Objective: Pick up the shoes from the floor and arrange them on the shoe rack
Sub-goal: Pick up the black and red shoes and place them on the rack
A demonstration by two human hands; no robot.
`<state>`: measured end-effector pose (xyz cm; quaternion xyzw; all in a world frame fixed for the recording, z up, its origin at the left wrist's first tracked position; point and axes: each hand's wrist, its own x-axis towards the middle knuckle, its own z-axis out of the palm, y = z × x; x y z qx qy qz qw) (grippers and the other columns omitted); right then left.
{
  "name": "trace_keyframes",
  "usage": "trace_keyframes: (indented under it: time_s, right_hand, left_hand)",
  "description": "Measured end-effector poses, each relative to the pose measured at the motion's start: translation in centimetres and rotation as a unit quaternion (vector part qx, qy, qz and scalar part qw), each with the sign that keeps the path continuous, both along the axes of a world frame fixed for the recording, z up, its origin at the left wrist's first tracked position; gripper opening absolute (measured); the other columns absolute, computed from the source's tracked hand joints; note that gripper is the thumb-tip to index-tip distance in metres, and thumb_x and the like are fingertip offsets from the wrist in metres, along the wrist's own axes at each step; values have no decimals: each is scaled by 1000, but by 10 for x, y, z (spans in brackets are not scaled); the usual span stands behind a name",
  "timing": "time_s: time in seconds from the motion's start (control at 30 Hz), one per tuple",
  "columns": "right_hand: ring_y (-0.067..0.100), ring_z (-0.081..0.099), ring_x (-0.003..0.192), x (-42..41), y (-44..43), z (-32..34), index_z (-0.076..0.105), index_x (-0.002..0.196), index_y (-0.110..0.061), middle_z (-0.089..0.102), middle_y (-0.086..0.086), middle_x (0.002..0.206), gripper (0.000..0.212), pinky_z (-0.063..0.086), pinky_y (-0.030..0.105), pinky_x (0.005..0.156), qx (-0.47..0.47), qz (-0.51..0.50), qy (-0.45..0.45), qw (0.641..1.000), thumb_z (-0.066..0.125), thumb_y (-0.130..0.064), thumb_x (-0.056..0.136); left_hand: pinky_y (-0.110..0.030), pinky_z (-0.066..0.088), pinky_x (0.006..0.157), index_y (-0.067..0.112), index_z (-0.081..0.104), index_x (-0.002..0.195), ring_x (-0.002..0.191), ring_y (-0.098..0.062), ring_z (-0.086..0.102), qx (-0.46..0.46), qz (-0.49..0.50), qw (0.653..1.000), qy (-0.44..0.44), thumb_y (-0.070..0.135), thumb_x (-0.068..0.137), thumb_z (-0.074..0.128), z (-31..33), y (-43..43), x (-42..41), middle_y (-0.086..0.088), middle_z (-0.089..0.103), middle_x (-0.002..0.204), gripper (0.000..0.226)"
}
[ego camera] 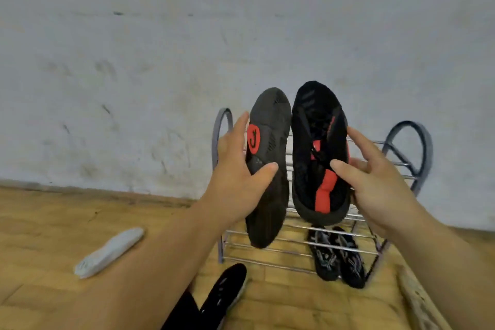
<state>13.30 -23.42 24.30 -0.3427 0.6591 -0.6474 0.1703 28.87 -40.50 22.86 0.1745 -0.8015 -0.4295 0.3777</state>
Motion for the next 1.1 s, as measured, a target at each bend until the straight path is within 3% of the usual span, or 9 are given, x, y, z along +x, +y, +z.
trace_keyframes:
  time_s: [0.17,0.27,0.37,0.43,0.67,0.77,0.93,1.0,1.1]
  right_hand:
    - [5,76,90,-34,47,-23,43,111,-73,78,-19,94,62,55,27,76,35,-46,16,998,61,-14,102]
    - [9,77,94,-48,47,-34,46,117,-73,79,-15,99,63,58,34,81,65,-37,6,997,61,-14,102]
    - [16,76,101,-57,46,-45,47,121,-76,78,-8,109,69,56,44,94,75,-26,-4,997,62,-12,101]
    - [10,75,103,-63,43,-52,44,118,-80,77,-18,110,74,56,39,92,86,-18,2,996,65,-11,100]
    - [4,73,104,-81,32,-72,30,149,-63,73,-20,121,81,57,33,91,112,-19,-19,993,69,-14,97]
    - [-6,69,107,-88,31,-73,34,144,-67,72,-26,118,78,54,21,85,106,-24,-13,994,69,-16,97]
    - [5,75,98,-95,27,-74,41,138,-65,77,-21,109,70,56,33,87,107,-47,-19,993,66,-12,99]
    - [9,77,91,-101,27,-73,49,132,-61,79,-15,100,62,58,35,85,92,-75,-45,992,65,-10,100]
    - [21,78,95,-108,29,-73,59,123,-60,80,0,103,56,58,47,92,59,-104,-96,988,65,-10,99]
  left_hand:
    - [-33,49,110,60,-7,156,138,6,47,86,-165,982,-38,23,88,79,-30,37,-65,28,28,163,115]
    - [-33,49,109,60,-6,156,136,4,51,119,-193,973,-47,19,90,78,-38,38,-74,23,39,160,114]
    - [-44,49,110,52,-10,159,121,-6,66,163,-172,971,-22,21,96,71,-32,38,-92,15,69,133,107]
    - [-36,49,104,48,-13,159,109,-5,71,155,-154,975,-38,30,97,70,-29,43,-107,15,77,114,106]
    - [-11,45,59,45,4,163,61,-1,60,125,-67,986,-92,29,93,74,-49,35,-145,7,60,67,100]
    - [-8,43,60,39,20,163,60,0,57,103,-72,987,-98,23,95,71,-52,27,-149,11,55,63,86]
    - [-13,50,66,38,35,157,66,-4,56,71,-78,986,-131,8,95,67,-48,14,-145,0,54,77,77]
    - [-30,59,85,39,35,157,84,-18,67,87,-89,985,-118,2,95,64,-46,5,-142,-12,64,93,78]
    - [-43,58,93,35,35,158,96,-23,71,109,-109,983,-102,-2,96,61,-41,1,-134,-13,68,102,77]
